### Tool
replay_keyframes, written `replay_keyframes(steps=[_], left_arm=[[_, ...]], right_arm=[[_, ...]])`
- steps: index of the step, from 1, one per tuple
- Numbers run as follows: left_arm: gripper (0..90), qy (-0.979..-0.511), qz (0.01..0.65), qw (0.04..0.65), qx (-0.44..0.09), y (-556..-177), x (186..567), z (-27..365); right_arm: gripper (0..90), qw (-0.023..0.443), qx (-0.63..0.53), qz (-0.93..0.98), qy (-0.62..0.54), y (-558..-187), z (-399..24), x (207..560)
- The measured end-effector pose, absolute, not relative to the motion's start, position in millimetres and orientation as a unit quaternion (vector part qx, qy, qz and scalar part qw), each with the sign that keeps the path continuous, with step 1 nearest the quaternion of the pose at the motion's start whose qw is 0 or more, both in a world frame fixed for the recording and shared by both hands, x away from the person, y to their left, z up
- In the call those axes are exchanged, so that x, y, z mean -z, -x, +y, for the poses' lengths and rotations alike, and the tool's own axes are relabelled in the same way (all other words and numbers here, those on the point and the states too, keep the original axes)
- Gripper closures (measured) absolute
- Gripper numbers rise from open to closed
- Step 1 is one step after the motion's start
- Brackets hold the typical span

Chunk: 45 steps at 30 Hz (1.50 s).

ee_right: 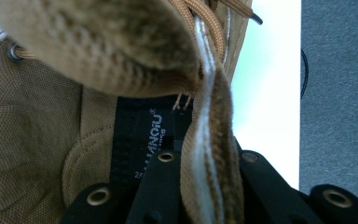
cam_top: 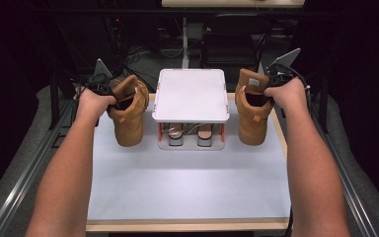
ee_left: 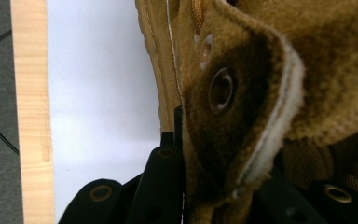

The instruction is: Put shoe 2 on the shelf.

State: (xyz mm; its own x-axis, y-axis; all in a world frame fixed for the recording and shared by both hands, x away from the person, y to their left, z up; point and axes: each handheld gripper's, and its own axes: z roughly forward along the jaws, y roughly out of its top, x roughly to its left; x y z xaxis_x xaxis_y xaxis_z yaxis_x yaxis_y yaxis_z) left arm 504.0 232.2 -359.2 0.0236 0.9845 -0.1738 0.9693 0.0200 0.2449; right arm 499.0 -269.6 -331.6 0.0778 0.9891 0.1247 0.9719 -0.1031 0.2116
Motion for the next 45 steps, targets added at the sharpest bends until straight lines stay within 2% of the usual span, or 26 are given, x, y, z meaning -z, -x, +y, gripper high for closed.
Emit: replay_keyframes(steps=[22, 32, 45], left_arm=[[85.8, -0.686, 0.703, 0.179, -0.051, -508, 285, 229], [85.7, -0.687, 0.703, 0.179, -0.049, -508, 275, 222], [85.4, -0.692, 0.695, 0.186, -0.053, -513, 260, 192]], right_arm=[[85.6, 0.054, -0.144, 0.655, -0.739, -502, -249, 261], [85.6, 0.060, -0.154, 0.652, -0.740, -501, -242, 249], [85.5, 0.055, -0.167, 0.664, -0.727, -506, -215, 247]])
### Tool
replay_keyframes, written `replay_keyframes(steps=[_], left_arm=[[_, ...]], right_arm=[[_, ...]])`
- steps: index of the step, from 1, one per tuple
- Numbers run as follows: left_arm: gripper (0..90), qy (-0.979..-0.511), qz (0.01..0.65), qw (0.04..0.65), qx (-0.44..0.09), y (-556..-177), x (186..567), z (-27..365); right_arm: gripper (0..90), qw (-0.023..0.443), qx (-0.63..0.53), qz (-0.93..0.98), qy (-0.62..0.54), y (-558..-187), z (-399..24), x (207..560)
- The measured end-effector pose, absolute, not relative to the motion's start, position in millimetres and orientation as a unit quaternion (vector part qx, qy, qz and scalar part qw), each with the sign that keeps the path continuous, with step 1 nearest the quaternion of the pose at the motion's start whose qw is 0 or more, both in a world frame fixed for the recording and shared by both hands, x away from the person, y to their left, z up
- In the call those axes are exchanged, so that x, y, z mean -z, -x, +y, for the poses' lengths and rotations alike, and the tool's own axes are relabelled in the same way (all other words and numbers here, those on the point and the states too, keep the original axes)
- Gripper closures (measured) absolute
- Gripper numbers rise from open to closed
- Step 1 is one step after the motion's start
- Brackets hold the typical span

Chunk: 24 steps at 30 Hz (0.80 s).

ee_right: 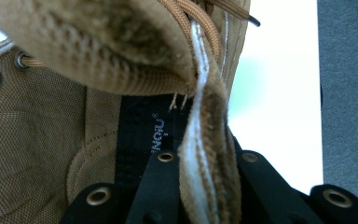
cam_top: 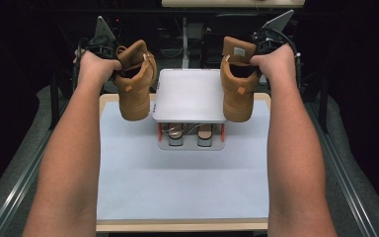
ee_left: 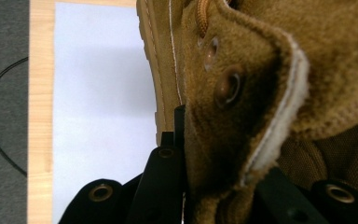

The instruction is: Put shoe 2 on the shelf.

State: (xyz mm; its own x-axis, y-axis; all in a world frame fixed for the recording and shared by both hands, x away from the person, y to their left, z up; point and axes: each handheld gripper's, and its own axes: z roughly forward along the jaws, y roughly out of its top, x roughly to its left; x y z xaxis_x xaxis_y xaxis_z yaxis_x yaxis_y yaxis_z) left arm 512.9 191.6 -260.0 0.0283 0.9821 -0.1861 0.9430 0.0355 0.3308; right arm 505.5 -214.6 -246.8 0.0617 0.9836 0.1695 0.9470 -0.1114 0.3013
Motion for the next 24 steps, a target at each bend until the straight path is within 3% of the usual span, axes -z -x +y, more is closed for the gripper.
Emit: replay_keyframes(steps=[24], left_arm=[[85.1, -0.703, 0.679, 0.209, -0.041, -521, 258, 121]], right_arm=[[85.4, 0.053, -0.192, 0.682, -0.703, -514, -159, 248]])
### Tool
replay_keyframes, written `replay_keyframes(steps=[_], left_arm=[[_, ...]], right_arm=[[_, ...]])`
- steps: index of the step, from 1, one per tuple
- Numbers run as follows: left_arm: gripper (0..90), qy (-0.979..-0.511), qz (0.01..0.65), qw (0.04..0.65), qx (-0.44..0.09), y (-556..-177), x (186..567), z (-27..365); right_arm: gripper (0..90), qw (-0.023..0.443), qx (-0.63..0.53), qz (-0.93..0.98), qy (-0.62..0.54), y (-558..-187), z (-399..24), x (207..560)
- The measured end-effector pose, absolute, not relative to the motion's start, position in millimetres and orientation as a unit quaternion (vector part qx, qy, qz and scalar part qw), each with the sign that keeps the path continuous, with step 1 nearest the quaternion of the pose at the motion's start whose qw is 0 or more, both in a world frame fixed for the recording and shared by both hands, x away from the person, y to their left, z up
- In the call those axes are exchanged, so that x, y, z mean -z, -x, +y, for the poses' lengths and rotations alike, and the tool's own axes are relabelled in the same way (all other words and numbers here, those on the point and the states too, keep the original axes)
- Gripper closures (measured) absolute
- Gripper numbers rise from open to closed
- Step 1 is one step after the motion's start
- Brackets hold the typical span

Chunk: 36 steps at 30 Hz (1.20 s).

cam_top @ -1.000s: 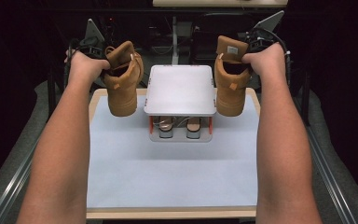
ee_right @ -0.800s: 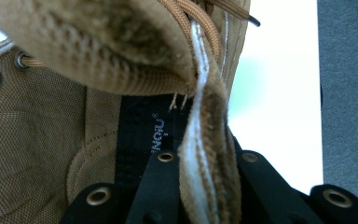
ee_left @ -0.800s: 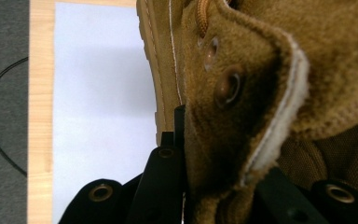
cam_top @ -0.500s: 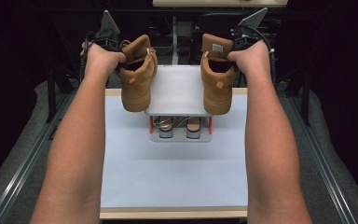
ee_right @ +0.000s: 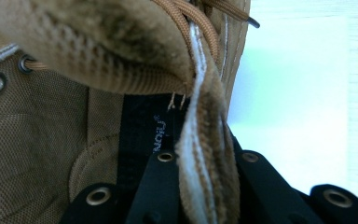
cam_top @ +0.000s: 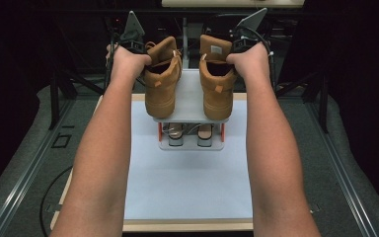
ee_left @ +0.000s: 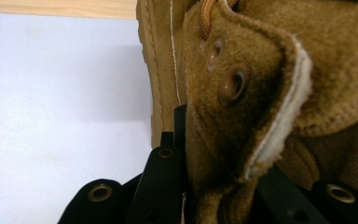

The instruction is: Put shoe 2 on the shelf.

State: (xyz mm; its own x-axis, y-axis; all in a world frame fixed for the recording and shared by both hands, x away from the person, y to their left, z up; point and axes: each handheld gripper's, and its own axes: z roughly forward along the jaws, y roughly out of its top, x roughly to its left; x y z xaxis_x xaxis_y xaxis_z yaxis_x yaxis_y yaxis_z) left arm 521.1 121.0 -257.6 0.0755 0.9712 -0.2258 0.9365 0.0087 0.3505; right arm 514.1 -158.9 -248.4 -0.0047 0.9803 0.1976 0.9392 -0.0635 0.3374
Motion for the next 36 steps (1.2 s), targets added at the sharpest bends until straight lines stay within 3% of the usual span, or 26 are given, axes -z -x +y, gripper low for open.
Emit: replay_keyframes(steps=[36], left_arm=[[84.2, -0.691, 0.686, 0.228, -0.010, -533, 291, 102]], right_arm=[[84.5, 0.023, -0.190, 0.686, -0.702, -534, -149, 279]])
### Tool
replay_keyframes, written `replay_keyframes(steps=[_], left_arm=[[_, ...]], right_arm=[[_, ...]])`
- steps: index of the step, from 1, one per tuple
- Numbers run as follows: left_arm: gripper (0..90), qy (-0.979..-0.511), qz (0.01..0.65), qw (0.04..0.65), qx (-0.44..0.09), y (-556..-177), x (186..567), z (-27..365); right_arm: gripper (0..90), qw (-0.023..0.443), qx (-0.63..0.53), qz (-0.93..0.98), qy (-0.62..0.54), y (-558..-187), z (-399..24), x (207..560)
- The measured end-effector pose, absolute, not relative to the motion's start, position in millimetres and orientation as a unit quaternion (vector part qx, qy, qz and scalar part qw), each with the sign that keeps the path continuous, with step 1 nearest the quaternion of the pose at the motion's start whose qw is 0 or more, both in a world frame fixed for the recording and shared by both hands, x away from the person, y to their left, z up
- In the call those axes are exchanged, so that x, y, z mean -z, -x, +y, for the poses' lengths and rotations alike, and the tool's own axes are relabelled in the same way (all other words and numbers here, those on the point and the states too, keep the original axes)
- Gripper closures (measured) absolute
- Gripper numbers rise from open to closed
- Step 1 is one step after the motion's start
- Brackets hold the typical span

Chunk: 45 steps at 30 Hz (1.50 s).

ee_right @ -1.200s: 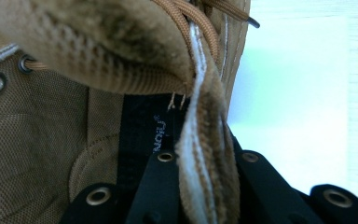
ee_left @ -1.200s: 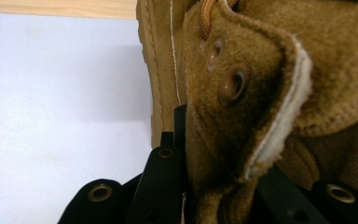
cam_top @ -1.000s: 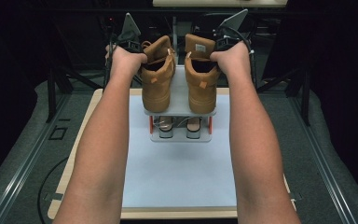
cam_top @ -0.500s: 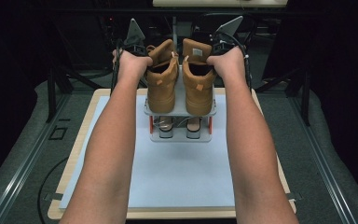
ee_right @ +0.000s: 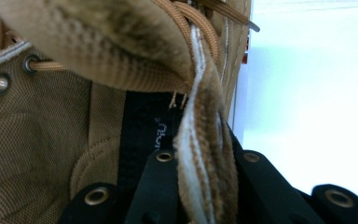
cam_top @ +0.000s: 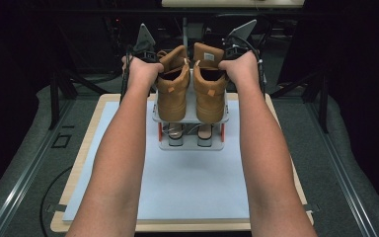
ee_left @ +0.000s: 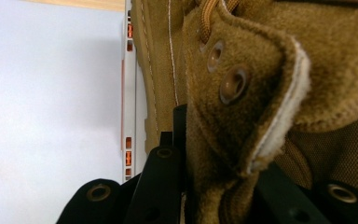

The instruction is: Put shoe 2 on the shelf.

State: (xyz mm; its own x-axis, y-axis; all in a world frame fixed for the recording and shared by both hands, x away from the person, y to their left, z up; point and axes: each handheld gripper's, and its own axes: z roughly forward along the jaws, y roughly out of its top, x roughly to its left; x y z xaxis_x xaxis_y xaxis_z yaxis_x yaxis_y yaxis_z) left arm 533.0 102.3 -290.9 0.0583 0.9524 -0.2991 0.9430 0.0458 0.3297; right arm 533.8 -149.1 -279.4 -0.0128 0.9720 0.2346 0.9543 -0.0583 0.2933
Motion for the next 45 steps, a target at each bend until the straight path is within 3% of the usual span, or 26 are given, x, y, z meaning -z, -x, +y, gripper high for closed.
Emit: replay_keyframes(steps=[29, 38, 45], left_arm=[[74.2, -0.718, 0.658, 0.224, -0.036, -533.4, 287.7, 95.1], [59.3, -0.714, 0.657, 0.240, -0.042, -532.9, 286.2, 98.0], [53.3, -0.714, 0.652, 0.248, -0.051, -530.7, 284.3, 98.9]], right_arm=[[71.4, 0.037, -0.197, 0.697, -0.688, -535.1, -147.6, 278.8], [62.5, 0.036, -0.202, 0.697, -0.687, -535.3, -149.0, 277.8], [55.6, 0.055, -0.199, 0.702, -0.682, -533.2, -149.7, 276.3]])
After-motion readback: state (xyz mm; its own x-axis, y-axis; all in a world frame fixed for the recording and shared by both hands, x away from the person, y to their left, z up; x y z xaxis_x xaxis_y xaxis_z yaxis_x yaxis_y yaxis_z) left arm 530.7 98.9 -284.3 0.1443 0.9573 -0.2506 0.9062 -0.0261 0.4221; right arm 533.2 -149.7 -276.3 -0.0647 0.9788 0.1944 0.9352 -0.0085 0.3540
